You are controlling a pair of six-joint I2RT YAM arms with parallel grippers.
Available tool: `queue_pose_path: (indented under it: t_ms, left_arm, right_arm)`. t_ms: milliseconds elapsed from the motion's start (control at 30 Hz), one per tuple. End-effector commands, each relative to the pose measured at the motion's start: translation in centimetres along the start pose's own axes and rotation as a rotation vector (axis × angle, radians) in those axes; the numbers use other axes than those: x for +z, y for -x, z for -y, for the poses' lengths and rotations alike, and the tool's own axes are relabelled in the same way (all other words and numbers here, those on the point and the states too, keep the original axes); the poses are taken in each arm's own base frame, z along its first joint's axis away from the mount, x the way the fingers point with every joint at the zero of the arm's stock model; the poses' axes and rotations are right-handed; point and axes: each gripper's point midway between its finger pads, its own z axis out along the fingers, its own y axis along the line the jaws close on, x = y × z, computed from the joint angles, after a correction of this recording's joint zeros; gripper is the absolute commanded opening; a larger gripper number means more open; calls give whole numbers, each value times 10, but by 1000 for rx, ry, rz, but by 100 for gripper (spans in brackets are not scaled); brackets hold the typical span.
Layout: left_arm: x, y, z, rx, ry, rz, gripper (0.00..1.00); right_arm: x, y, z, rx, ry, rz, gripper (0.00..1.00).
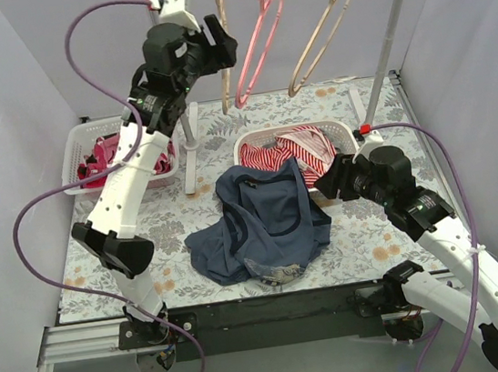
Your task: Place the tank top on the hanger
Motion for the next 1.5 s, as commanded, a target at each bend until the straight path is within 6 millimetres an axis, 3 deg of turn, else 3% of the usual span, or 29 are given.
queue_pose_path:
  t_ms: [0, 300, 433, 833, 1133, 1467]
  left_arm:
    - [-14, 11, 2, 143, 131, 49, 66]
    - [-8, -4, -16, 195, 270, 52, 55]
    - [-4, -12, -19, 218, 281, 35, 44]
    - [-1, -29, -19, 286, 305, -1, 42]
    - [-3, -31, -11, 318, 310, 6, 26]
    - [6, -44, -14, 334, 317, -18, 23]
  right_arm:
    - [-6, 9, -9, -12, 34, 19, 59]
    - [-8, 4, -10, -11, 43, 7, 59]
    - [-7, 2, -9, -9, 41, 0, 58]
    - [-7, 0, -6, -13, 32, 3, 58]
    - [-9, -1, -3, -14, 20, 9, 58]
    - [-11, 1, -3, -22, 17, 13, 58]
